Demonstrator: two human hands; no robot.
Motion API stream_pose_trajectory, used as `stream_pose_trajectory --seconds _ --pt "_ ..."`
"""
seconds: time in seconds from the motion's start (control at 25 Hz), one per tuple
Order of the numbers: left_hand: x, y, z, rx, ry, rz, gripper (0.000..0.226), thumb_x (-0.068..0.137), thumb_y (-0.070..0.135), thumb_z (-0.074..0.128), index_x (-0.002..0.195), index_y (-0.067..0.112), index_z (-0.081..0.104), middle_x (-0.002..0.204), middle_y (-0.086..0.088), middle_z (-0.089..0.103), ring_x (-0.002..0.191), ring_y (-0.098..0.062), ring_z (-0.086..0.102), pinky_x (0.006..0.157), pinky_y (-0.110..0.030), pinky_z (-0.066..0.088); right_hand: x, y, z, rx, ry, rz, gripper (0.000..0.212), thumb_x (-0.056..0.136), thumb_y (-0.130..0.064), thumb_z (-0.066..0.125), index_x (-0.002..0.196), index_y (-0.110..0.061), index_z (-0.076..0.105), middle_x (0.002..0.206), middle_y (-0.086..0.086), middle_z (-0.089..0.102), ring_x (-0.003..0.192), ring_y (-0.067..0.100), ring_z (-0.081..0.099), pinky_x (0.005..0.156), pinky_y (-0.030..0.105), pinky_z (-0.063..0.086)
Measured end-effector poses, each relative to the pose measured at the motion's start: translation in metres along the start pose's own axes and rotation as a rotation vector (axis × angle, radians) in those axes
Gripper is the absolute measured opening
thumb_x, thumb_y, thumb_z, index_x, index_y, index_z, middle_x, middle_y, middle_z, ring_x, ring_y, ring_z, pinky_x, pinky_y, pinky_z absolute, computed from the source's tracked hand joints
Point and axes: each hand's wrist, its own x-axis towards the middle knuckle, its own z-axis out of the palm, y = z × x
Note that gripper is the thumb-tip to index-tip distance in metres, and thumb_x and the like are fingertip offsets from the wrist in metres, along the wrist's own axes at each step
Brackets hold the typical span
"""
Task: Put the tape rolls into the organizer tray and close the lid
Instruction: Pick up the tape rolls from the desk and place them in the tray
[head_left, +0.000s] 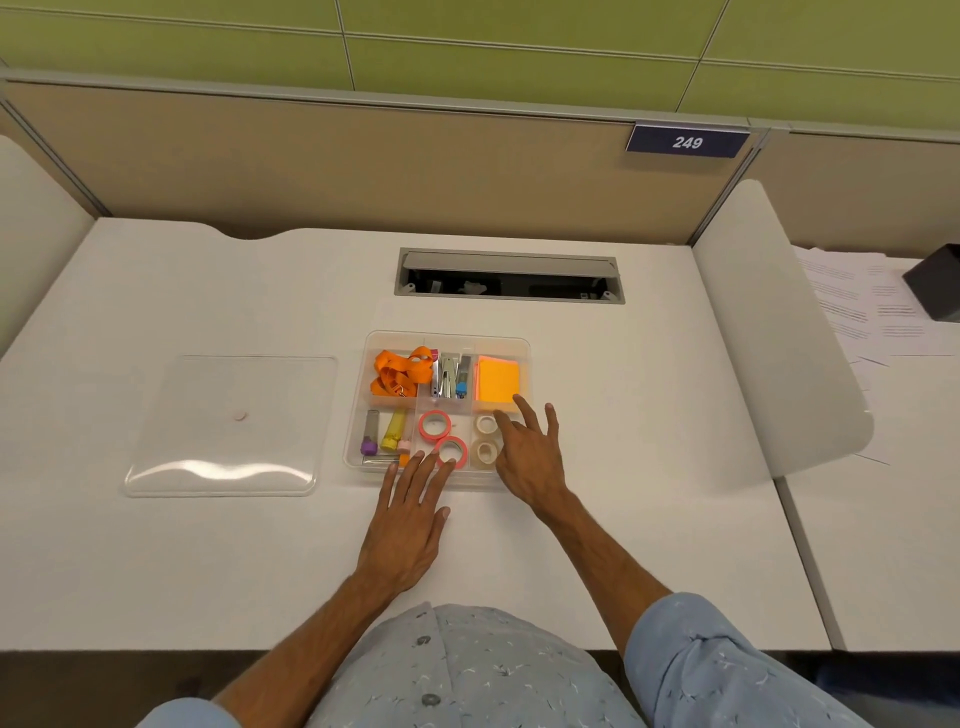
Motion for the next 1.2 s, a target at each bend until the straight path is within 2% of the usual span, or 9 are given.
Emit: stream_pose_trajectory --seconds 0.16,0.28,0.48,0.6,0.72,0.84,0.92,1.04,1.2 --pt "0.000 -0.002 0.000 0.008 0.002 0.001 0.065 0.111 0.049 0.036 0.169 0.023 0.027 0.173 -0.010 0.036 0.162 -0.031 0.027 0.134 -0.051 0.005 0.004 -0.003 0.002 0.049 0.039 0.019 0.059 0.083 -0.030 0.081 0.137 -0.012 0.065 0.130 0.010 0.075 0.155 0.029 0.037 0.126 0.059 0.002" --pt "0.000 -0.003 -0.001 0.011 0.000 0.009 0.065 0.110 0.048 0.038 0.170 0.023 0.027 0.173 -0.010 0.036 0.163 -0.030 0.025 0.134 -0.049 0.003 0.006 0.001 -0.003 0.073 -0.019 0.032 0.062 0.086 -0.025 0.078 0.144 -0.013 0.059 0.136 0.010 0.072 0.158 0.027 0.032 0.127 0.062 0.002" --pt "0.001 -0.004 -0.001 0.014 -0.019 0.005 0.065 0.111 0.049 0.036 0.170 0.023 0.028 0.174 -0.010 0.035 0.163 -0.032 0.027 0.134 -0.051 0.004 0.007 0.000 -0.018 0.155 -0.096 0.052 0.064 0.092 -0.028 0.071 0.152 -0.018 0.051 0.152 0.008 0.060 0.161 0.026 0.025 0.128 0.059 -0.002" --pt "0.000 -0.004 -0.001 0.008 -0.026 0.004 0.066 0.111 0.051 0.033 0.170 0.022 0.027 0.174 -0.010 0.034 0.162 -0.033 0.028 0.133 -0.053 0.008 0.005 0.001 -0.025 0.229 -0.035 0.073 0.055 0.090 -0.036 0.053 0.142 -0.018 0.062 0.142 0.005 0.069 0.158 0.027 0.031 0.129 0.060 0.006" --pt "0.000 -0.003 -0.001 0.001 -0.013 0.004 0.066 0.110 0.051 0.036 0.169 0.022 0.029 0.173 -0.011 0.036 0.161 -0.034 0.031 0.132 -0.052 0.008 0.000 0.003 -0.023 0.181 0.023 0.048 0.044 0.093 -0.045 0.055 0.129 -0.023 0.069 0.127 -0.002 0.076 0.155 0.023 0.036 0.127 0.059 0.012" --pt "0.001 -0.002 0.000 -0.012 -0.011 -0.001 0.066 0.109 0.050 0.039 0.168 0.023 0.029 0.173 -0.010 0.037 0.160 -0.034 0.032 0.134 -0.051 0.004 -0.002 0.001 -0.018 0.089 -0.035 0.013 0.055 0.090 -0.070 0.056 0.120 -0.027 0.073 0.130 -0.004 0.074 0.156 0.024 0.034 0.126 0.062 -0.005" --pt "0.002 -0.001 0.001 -0.015 -0.012 -0.004 0.066 0.109 0.051 0.038 0.169 0.024 0.028 0.173 -0.010 0.037 0.160 -0.034 0.032 0.133 -0.052 0.005 0.000 -0.004 -0.021 0.055 -0.066 0.039 0.065 0.086 -0.079 0.052 0.120 -0.029 0.074 0.135 -0.002 0.072 0.158 0.026 0.031 0.123 0.061 -0.016" --pt "0.001 -0.001 0.000 -0.021 -0.013 -0.005 0.067 0.109 0.053 0.036 0.169 0.025 0.026 0.173 -0.011 0.037 0.160 -0.034 0.033 0.132 -0.053 0.007 0.005 -0.010 -0.027 0.014 -0.137 0.074 0.066 0.086 -0.080 0.054 0.123 -0.030 0.073 0.141 -0.002 0.069 0.160 0.026 0.026 0.122 0.065 -0.017" --pt "0.002 -0.001 0.001 -0.022 -0.014 -0.006 0.067 0.110 0.055 0.033 0.170 0.025 0.023 0.172 -0.011 0.038 0.160 -0.035 0.033 0.132 -0.053 0.006 0.009 -0.014 -0.027 -0.001 -0.212 0.105 0.052 0.090 -0.071 0.058 0.117 -0.030 0.075 0.138 -0.004 0.070 0.160 0.024 0.023 0.124 0.068 -0.010"
